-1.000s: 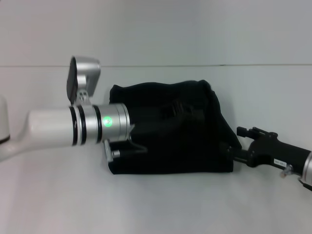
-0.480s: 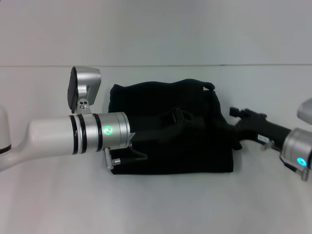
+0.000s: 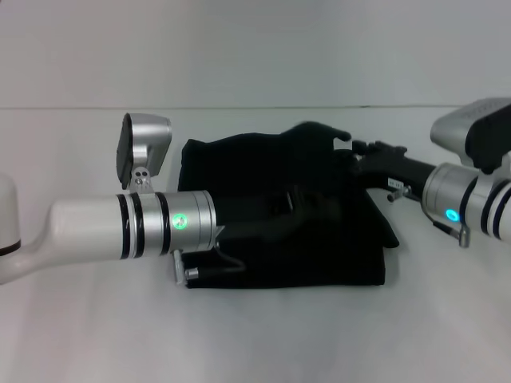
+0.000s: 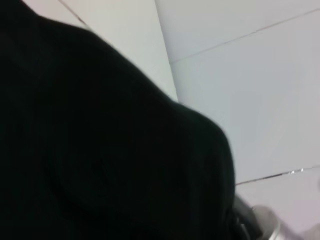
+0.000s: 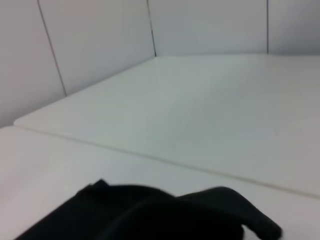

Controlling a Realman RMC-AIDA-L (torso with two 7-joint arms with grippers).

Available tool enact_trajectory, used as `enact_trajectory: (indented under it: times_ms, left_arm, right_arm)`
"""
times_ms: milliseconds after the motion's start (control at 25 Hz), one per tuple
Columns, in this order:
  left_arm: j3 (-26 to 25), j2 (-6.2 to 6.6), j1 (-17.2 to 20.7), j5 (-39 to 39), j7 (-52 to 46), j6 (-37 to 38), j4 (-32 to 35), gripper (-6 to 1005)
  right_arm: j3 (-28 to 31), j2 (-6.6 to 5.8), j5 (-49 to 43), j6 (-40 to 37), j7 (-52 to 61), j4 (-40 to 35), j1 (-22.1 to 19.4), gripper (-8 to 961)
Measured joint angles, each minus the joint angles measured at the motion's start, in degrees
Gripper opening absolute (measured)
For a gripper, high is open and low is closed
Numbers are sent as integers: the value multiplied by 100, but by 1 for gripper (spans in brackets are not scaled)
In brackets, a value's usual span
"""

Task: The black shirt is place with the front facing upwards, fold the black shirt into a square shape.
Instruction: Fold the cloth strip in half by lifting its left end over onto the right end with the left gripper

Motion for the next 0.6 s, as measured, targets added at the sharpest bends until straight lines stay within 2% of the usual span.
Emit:
enact_trajectory:
  times_ms: [280,600]
  left_arm:
    - [458,-18,34,18,124,-364,-156,104]
    - [476,-28,32,-10,216,-737,-270,111]
  right_arm:
    - [3,-26,435,-16,-162,-100,6,831]
    - [82,-44,770,83,-321,-136,-249,832]
